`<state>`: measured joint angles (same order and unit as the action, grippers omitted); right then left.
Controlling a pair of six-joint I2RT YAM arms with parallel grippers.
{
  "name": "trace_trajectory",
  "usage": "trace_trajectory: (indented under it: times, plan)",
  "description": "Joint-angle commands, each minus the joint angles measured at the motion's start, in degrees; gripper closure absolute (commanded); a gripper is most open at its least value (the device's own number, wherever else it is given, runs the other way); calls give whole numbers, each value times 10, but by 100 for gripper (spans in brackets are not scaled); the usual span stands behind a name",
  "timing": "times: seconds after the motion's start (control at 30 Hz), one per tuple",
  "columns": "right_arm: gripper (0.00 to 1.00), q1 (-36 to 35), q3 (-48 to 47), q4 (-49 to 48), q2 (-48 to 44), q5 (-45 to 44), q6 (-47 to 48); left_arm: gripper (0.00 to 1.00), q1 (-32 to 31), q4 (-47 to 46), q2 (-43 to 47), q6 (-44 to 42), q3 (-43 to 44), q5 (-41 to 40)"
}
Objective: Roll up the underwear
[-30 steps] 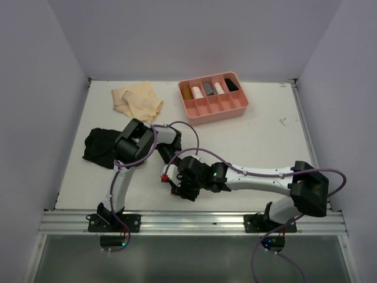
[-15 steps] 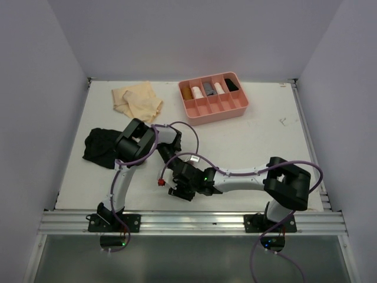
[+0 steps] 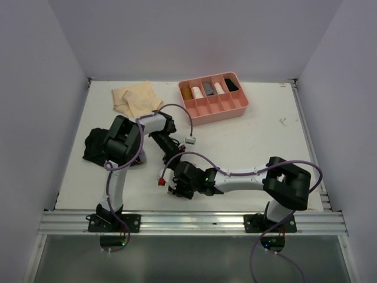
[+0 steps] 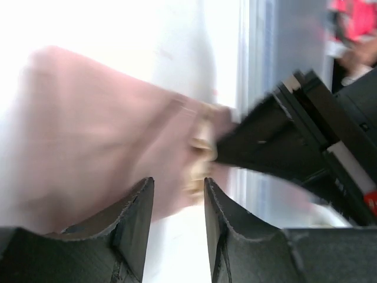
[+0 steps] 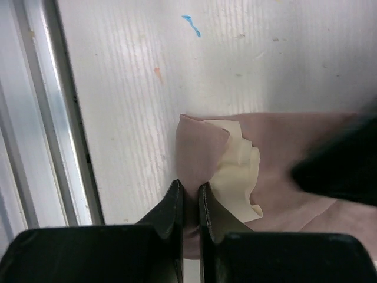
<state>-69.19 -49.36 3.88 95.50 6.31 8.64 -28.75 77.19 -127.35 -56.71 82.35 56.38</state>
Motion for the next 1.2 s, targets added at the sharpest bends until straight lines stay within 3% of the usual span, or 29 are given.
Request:
trace_trajectory:
  times: [0.0, 0.1, 0.2, 0.3, 0.43, 0.53, 0.67, 0.87, 1.03, 1.17]
  plan:
    - [100, -6, 25, 3, 25, 76, -32, 57, 64, -72, 58, -17, 76, 10]
    - [100, 6, 31, -19, 29, 106, -56, 56, 123, -73, 84, 5, 126, 32]
    - [100, 47, 37, -50, 36, 158, -102, 54, 187, -123, 154, 30, 113, 50]
    - [100, 89, 32, -74, 57, 219, -149, 53, 224, -226, 271, 44, 5, 15]
    - [100, 127, 10, -82, 108, 287, -190, 55, 230, -346, 433, 20, -205, -57]
    - [100, 146, -10, -89, 140, 333, -210, 55, 225, -354, 543, -38, -304, -107]
    - [100, 170, -10, -142, 191, 387, -246, 55, 190, -323, 674, -150, -397, -158]
    - [99, 190, 3, -207, 216, 420, -282, 52, 65, -361, 770, -147, -496, -180]
    - [97, 196, 10, -214, 214, 415, -284, 53, -49, -435, 737, -93, -522, -208]
    - [96, 199, 17, -214, 209, 409, -283, 53, -98, -480, 677, -47, -524, -226]
